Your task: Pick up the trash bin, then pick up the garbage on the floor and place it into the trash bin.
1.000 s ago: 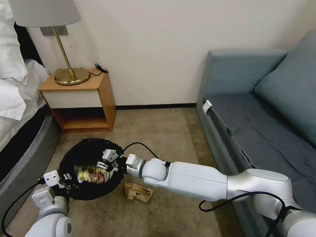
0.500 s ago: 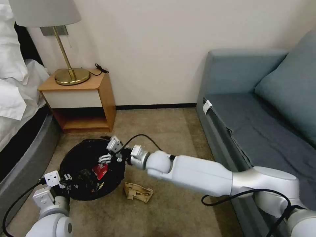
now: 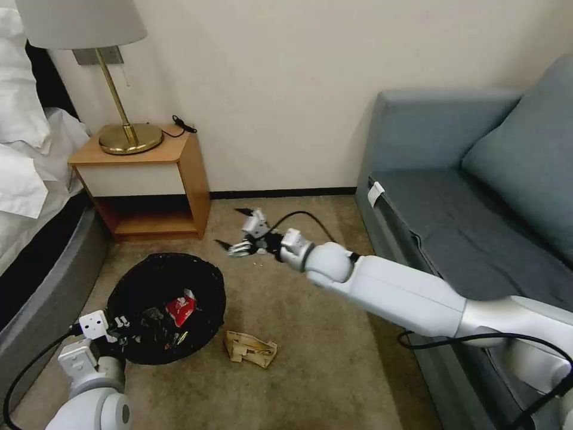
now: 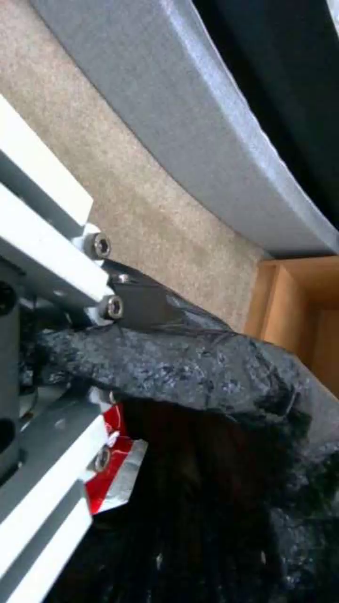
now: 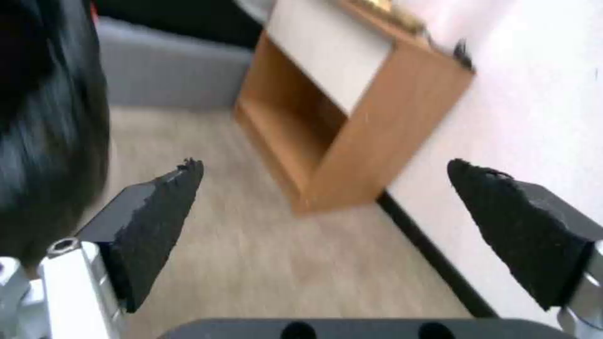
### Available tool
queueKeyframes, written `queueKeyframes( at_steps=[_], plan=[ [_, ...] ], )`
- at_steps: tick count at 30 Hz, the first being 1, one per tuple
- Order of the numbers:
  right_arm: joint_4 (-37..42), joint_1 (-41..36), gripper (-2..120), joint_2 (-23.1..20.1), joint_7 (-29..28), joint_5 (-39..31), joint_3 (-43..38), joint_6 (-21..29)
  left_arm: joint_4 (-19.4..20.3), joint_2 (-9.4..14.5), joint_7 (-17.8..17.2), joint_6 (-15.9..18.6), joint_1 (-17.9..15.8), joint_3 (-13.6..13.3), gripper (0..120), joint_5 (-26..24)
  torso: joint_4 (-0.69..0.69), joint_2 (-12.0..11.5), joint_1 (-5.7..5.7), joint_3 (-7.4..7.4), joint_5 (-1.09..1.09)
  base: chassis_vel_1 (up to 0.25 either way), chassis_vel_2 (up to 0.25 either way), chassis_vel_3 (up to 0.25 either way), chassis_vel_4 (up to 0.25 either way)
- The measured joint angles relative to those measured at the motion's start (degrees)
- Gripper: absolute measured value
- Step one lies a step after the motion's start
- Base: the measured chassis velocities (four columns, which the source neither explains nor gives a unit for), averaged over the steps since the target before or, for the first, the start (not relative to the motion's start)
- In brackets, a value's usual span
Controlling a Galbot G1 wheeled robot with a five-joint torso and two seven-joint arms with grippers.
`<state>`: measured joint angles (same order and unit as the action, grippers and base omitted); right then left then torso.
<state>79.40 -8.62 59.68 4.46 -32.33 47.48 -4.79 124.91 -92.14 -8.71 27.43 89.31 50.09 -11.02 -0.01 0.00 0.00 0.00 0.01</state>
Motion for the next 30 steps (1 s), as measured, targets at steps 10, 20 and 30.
queueKeyframes(
  at_steps=[10,20,30],
  plan=[
    [-3.56,-1.26,99,-2.56,8.48,1.81,5.16,-1.29,0.1,0.0,0.03,-0.22,0.0,-0.15,1,0.17,0.0,0.0,0.0,0.0,0.0,0.0,0.0,0.0,0.0],
    [-6.98,-0.18,98,-0.66,14.9,-2.36,15.43,-4.3,0.58,-0.01,0.05,-0.46,0.22,-0.12,1,0.37,0.01,0.0,0.0,0.0,-0.01,0.0,0.0,0.0,0.0],
    [-12.32,-1.35,95,4.92,16.64,-4.31,20.8,-5.8,1.46,0.0,0.12,-0.71,0.81,0.37,1,0.28,0.02,0.0,0.0,0.0,-0.02,0.0,0.0,0.0,0.0]
  ],
)
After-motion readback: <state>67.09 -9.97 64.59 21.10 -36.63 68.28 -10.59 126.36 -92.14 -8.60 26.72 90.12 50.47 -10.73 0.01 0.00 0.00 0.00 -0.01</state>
